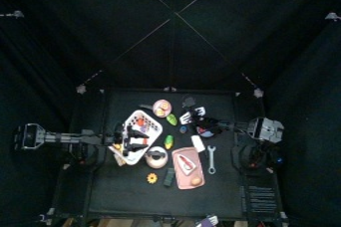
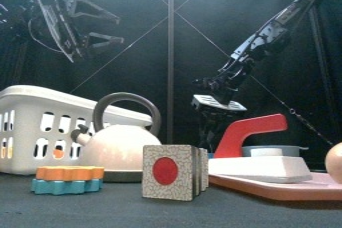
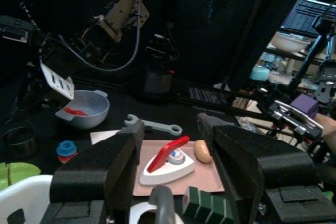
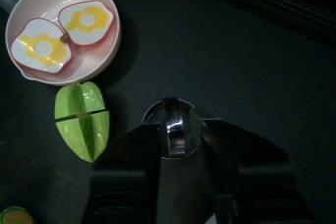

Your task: Place cookie cutter to left of bowl

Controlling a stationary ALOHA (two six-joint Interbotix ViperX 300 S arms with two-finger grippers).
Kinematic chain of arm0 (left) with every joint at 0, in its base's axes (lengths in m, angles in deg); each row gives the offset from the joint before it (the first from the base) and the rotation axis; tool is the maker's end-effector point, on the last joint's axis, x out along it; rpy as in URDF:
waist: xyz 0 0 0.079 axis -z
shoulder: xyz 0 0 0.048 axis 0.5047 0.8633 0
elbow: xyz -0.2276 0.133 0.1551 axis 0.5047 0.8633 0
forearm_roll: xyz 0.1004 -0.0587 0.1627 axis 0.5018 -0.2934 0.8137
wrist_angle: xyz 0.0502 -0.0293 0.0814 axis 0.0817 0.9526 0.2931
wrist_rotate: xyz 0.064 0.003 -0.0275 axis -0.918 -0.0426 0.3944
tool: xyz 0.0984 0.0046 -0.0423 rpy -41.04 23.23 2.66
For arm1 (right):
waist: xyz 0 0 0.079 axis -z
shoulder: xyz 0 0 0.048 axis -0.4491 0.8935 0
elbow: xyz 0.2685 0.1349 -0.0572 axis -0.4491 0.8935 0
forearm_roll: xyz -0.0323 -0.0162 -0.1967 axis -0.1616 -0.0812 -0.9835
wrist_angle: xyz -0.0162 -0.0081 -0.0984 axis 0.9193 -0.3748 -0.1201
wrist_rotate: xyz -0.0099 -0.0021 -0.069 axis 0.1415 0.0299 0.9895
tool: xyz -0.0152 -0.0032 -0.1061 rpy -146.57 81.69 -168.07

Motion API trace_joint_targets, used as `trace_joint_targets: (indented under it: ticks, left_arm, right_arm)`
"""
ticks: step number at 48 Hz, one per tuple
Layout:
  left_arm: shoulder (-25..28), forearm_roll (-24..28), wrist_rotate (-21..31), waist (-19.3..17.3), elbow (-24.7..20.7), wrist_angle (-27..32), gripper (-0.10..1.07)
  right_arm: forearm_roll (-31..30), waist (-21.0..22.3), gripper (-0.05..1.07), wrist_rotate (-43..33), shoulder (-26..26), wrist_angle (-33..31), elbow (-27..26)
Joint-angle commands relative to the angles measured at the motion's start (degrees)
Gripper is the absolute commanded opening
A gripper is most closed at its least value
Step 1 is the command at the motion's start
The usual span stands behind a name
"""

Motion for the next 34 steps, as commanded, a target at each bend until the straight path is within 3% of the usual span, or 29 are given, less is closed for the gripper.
trace_joint_targets:
  ticks: [1, 8, 34]
  left_arm:
    - [0.00, 0.09, -0.09, 0.09, -0.70, -0.18, 0.86]
    - [0.00, 0.09, -0.09, 0.09, -0.62, -0.26, 0.86]
    - [0.00, -0.09, -0.09, 0.09, -0.79, -0.26, 0.86]
  right_arm:
    - [0.00, -0.09, 0.86, -0.09, -0.97, 0.09, -1.41]
    - [-0.09, -0.09, 0.91, 0.00, -1.23, -0.26, -1.49]
    - [-0.44, -2.99, 0.91, 0.00, -3.87, -7.21, -1.67]
